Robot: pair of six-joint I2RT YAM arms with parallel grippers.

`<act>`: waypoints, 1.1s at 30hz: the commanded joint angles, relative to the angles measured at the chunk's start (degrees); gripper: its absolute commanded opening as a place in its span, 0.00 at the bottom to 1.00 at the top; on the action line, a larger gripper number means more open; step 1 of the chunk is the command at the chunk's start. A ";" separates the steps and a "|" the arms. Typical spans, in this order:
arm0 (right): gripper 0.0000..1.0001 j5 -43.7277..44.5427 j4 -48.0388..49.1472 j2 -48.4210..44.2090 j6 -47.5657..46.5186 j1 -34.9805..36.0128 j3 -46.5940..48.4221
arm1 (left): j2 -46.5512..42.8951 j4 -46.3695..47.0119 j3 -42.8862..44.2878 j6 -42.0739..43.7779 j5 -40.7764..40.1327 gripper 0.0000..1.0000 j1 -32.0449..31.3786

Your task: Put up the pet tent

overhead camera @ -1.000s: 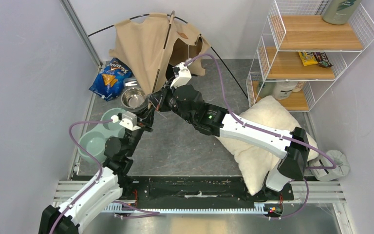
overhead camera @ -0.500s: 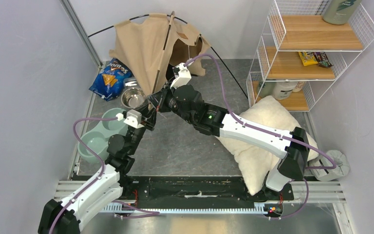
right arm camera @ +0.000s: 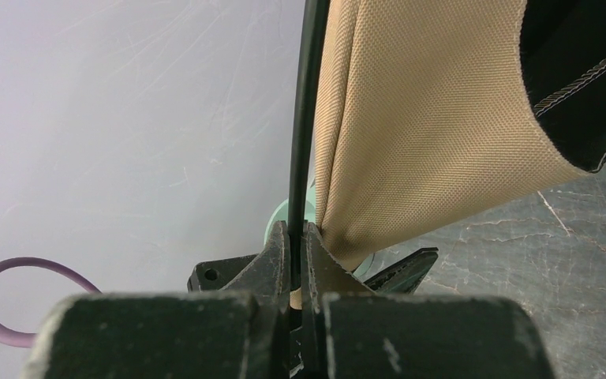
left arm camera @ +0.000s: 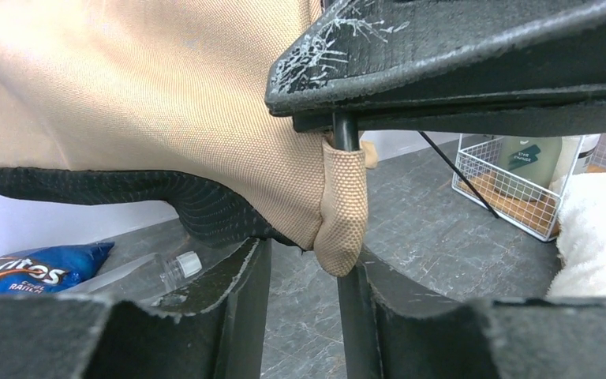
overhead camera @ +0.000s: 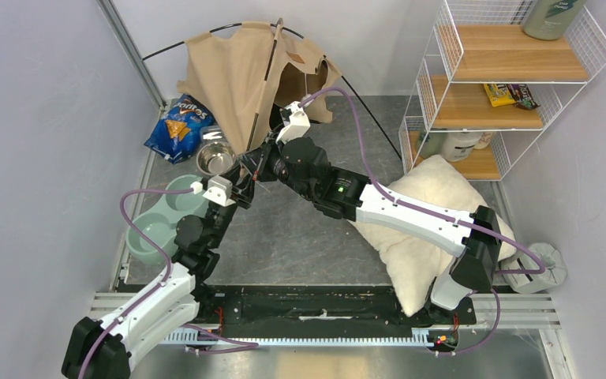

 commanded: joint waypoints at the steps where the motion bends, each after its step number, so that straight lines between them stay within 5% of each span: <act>1: 0.00 -1.01 2.35 -1.08 0.97 0.21 3.06 | -0.74 4.19 2.15 2.26 -2.00 0.43 -0.06; 23: 0.00 -1.75 2.62 -1.61 1.54 0.20 2.80 | -4.13 1.53 0.74 3.56 -4.41 0.42 -0.06; 26: 0.00 -1.62 2.49 -1.53 1.42 0.17 2.81 | -3.35 2.13 1.12 3.44 -3.32 0.28 -0.08; 28: 0.00 -1.23 2.49 -1.55 1.34 0.21 2.68 | -3.40 1.93 1.34 3.59 -2.35 0.04 -0.10; 33: 0.00 0.76 2.78 -1.08 -0.35 0.21 2.72 | -5.00 0.63 1.60 3.00 -0.85 0.02 -0.06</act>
